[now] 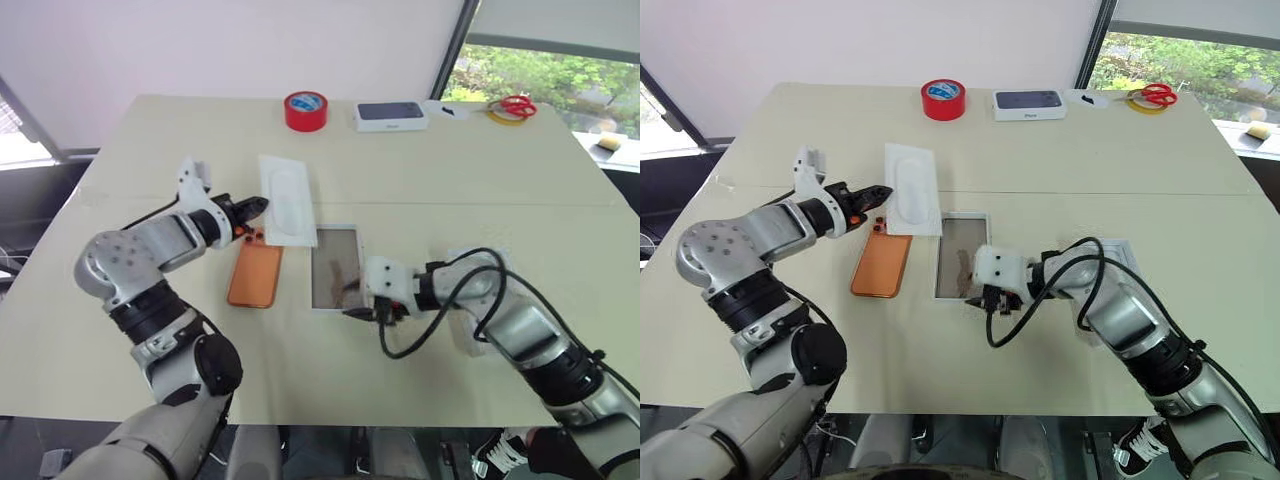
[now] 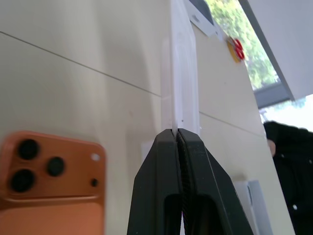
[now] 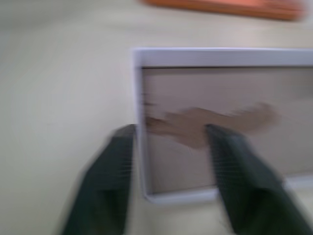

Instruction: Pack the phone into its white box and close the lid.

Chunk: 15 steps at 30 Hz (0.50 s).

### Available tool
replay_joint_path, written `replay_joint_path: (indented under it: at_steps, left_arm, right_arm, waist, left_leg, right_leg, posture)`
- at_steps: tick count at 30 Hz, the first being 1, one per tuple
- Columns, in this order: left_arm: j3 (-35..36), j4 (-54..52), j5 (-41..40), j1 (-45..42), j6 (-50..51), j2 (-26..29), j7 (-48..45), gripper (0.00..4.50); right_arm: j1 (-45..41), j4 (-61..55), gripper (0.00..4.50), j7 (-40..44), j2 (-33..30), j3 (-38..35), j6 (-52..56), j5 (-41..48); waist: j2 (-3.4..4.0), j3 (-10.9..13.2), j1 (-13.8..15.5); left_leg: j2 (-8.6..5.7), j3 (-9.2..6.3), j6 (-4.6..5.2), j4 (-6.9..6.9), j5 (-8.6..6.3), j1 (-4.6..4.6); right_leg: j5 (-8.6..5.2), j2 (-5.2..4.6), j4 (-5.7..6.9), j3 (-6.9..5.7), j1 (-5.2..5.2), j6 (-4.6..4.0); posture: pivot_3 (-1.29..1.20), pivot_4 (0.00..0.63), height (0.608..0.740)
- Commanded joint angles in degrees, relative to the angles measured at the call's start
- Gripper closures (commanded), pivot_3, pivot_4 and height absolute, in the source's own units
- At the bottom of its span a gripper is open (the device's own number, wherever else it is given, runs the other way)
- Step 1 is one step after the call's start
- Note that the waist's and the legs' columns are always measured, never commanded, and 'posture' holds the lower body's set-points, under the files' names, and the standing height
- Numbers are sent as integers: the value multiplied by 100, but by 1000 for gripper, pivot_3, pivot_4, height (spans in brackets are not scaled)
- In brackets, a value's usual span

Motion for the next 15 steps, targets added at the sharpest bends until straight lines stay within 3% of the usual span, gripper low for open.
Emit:
replay_joint_path:
  at_steps: [1, 8, 15]
  left_arm:
    - [-150, -360, -568, 119, 50, -304, 330, 4500]
    - [-640, -792, -1699, 881, 50, -783, 1283, 4500]
    - [-1022, -748, -2464, 1203, 50, -511, 1913, 4500]
  right_arm:
    - [274, -432, 1057, -72, -282, -731, 98, 235]
    - [845, -499, 1057, -293, -599, -1545, 118, 324]
    - [766, -365, 1057, -420, -463, -1458, -2, 255]
  waist:
    - [0, 0, 9]
    - [-1, 1, -8]
    - [-1, 0, 0]
  left_leg:
    - [0, 1, 0, 0, 0, 0]
    - [-1, 0, 1, -1, -1, 2]
    - [-2, 0, 1, 1, -1, 3]
  right_leg:
    - [0, 0, 0, 0, -1, 0]
    - [0, -2, -1, 2, 2, 0]
    - [0, -1, 6, 5, 0, -1]
  posture:
    - [0, 150, 730]
    - [0, 150, 730]
    - [0, 150, 730]
